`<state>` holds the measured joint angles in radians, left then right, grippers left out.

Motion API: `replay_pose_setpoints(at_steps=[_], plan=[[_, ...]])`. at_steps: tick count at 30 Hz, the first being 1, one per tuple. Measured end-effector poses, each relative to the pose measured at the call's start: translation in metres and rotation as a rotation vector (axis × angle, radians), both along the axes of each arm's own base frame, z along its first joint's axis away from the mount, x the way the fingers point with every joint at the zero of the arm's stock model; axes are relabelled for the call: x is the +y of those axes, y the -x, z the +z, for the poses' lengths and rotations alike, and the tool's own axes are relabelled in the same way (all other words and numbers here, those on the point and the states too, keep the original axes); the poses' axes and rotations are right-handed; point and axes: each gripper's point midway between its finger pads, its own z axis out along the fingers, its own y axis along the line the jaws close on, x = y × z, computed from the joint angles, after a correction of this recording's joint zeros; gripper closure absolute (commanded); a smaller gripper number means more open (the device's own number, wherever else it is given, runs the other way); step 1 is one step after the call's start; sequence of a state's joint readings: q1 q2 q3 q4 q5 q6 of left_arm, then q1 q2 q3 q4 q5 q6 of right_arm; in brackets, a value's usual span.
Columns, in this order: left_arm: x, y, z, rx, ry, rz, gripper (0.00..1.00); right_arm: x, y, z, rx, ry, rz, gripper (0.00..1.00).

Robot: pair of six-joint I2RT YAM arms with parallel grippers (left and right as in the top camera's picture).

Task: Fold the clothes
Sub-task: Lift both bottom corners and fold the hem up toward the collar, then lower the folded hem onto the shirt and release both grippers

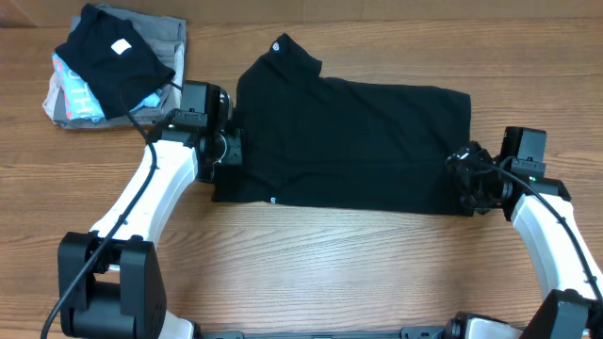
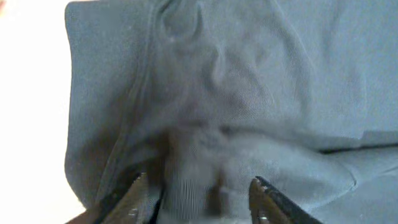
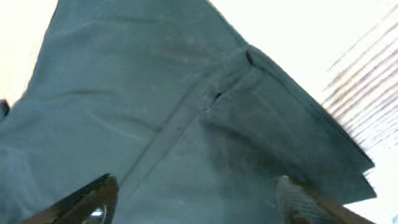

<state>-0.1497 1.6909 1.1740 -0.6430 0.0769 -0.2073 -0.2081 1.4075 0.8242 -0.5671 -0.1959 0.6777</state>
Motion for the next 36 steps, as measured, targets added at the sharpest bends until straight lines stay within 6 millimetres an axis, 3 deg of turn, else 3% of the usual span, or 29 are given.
replay_pose_setpoints(at_steps=[2, 5, 6, 9, 11, 14, 19, 25, 30, 36], plan=[[0.001, 0.005, 0.0, 0.025, -0.004, 0.0, 0.37, 0.003, 0.001, 0.004, 0.007, -0.013, 0.019, 0.09], [0.002, 0.008, 0.008, 0.049, -0.01, 0.001, 0.56, 0.006, 0.0, 0.017, 0.017, -0.022, 0.039, 0.09], [0.002, 0.008, 0.015, 0.054, -0.012, -0.001, 0.58, 0.006, 0.0, 0.024, 0.017, -0.022, 0.045, 0.09], [0.001, 0.004, 0.041, 0.058, -0.01, 0.002, 0.37, 0.009, 0.003, 0.061, -0.001, -0.02, 0.066, 0.09], [0.0, 0.007, 0.055, 0.076, -0.007, -0.005, 0.48, 0.012, 0.008, 0.081, -0.02, -0.02, 0.088, 0.09], [-0.004, 0.019, 0.065, 0.124, 0.019, -0.013, 0.5, 0.018, 0.023, 0.1, -0.026, -0.026, 0.108, 0.09], [-0.019, 0.047, 0.051, 0.249, 0.097, -0.004, 0.48, 0.025, 0.047, 0.097, 0.052, -0.052, 0.123, 0.09], [-0.03, 0.067, 0.006, 0.332, 0.151, 0.073, 0.58, 0.027, 0.055, 0.093, 0.091, -0.062, 0.127, 0.09], [-0.034, 0.065, -0.012, 0.325, 0.191, 0.157, 0.62, 0.027, 0.058, 0.092, 0.103, -0.065, 0.126, 0.09], [-0.037, 0.049, -0.012, 0.272, 0.228, 0.215, 0.56, 0.027, 0.058, 0.092, 0.102, -0.065, 0.126, 0.09]])
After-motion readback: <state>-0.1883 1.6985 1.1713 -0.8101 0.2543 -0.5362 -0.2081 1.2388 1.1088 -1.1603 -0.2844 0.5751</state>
